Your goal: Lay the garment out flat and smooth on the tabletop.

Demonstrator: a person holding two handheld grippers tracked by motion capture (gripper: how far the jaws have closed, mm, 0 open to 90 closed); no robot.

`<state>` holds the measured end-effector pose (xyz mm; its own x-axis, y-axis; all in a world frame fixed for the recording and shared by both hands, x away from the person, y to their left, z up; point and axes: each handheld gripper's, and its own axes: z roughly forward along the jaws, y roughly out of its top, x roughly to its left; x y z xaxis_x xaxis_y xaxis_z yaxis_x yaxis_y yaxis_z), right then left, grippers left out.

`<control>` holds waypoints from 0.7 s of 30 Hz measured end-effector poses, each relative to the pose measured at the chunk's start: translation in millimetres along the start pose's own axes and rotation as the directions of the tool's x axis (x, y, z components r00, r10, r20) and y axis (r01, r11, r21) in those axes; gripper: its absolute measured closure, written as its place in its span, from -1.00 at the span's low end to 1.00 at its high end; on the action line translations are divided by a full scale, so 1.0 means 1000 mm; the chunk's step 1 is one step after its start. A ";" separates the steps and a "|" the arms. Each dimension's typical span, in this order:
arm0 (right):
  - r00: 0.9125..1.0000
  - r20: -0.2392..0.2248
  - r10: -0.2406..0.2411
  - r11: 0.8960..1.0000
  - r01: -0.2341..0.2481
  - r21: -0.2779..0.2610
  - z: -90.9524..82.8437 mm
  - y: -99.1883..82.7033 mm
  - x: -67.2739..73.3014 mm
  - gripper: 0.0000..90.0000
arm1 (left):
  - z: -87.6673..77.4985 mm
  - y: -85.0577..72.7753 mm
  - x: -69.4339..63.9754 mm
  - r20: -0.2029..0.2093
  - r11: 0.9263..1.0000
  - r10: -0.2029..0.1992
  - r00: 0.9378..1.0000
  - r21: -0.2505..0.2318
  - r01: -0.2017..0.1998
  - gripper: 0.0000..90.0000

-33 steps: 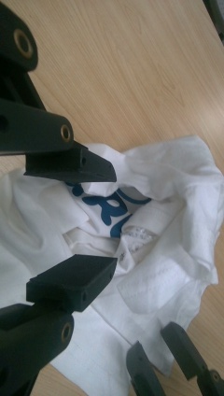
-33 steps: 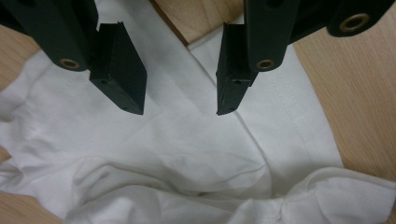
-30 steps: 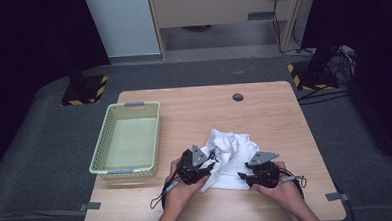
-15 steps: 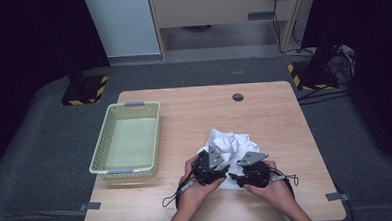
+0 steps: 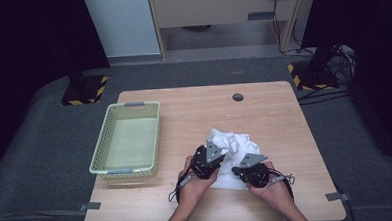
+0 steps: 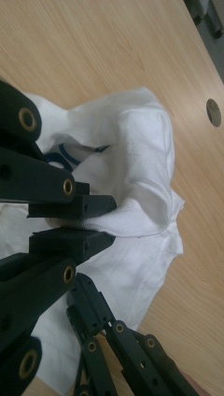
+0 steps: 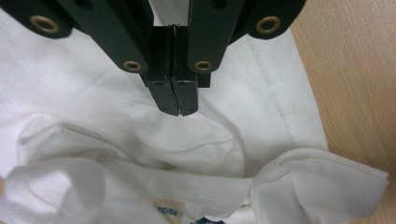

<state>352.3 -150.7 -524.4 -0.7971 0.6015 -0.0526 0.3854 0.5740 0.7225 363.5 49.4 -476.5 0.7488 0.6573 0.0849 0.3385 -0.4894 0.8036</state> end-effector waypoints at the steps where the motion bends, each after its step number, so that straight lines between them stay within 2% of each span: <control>1: 1.000 0.006 0.001 1.000 -0.001 -0.002 -0.002 0.000 -0.001 1.00 | -0.004 0.000 0.002 -0.004 1.000 -0.008 1.000 -0.009 0.008 0.87; 5: 0.999 0.038 0.027 0.999 -0.027 -0.025 -0.013 -0.003 -0.010 1.00 | -0.014 -0.001 0.011 -0.014 0.999 -0.037 0.999 -0.023 0.036 0.85; 10: 0.997 0.058 0.056 0.998 -0.053 -0.046 -0.029 -0.006 -0.023 1.00 | -0.014 -0.009 0.018 -0.024 0.998 -0.056 0.998 -0.002 0.056 0.85; 15: 0.993 0.090 0.080 0.996 -0.076 -0.042 -0.038 -0.012 -0.034 1.00 | -0.008 -0.020 0.023 -0.031 0.997 -0.056 0.998 0.056 0.058 0.86; 18: 0.990 0.099 0.098 0.995 -0.094 -0.042 -0.039 -0.015 -0.041 1.00 | -0.002 -0.029 0.026 -0.026 0.993 -0.062 0.998 0.098 0.064 0.87; 21: 0.989 0.108 0.103 0.994 -0.099 -0.041 -0.041 -0.016 -0.047 1.00 | 0.004 -0.035 0.027 -0.028 0.988 -0.045 0.999 0.147 0.049 0.86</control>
<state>364.1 -210.7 -504.8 -0.6981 0.7142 -0.0519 0.4433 0.4879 0.7520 373.9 81.7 -504.8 0.7165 0.6946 0.0650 0.4546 -0.5356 0.7117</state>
